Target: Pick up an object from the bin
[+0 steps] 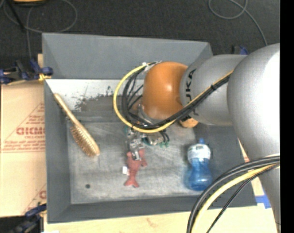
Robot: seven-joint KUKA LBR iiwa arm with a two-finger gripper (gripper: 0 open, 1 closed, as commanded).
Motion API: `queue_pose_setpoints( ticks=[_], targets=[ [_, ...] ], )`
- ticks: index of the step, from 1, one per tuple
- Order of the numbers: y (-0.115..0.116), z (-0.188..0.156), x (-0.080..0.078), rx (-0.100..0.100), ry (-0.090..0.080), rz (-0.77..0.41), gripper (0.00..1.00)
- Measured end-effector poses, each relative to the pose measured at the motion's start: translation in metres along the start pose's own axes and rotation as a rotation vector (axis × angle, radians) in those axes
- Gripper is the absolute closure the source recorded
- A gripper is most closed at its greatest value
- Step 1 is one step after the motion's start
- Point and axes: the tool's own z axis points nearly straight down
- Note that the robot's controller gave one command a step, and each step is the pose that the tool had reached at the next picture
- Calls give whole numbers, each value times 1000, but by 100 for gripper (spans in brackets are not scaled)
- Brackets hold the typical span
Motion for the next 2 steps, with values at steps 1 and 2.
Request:
queue_pose_setpoints(
  ticks=[1,2],
  targets=[
    [10,4,-4,2,-3,-151,0],
    [10,4,-4,1,-3,-149,0]
  ],
)
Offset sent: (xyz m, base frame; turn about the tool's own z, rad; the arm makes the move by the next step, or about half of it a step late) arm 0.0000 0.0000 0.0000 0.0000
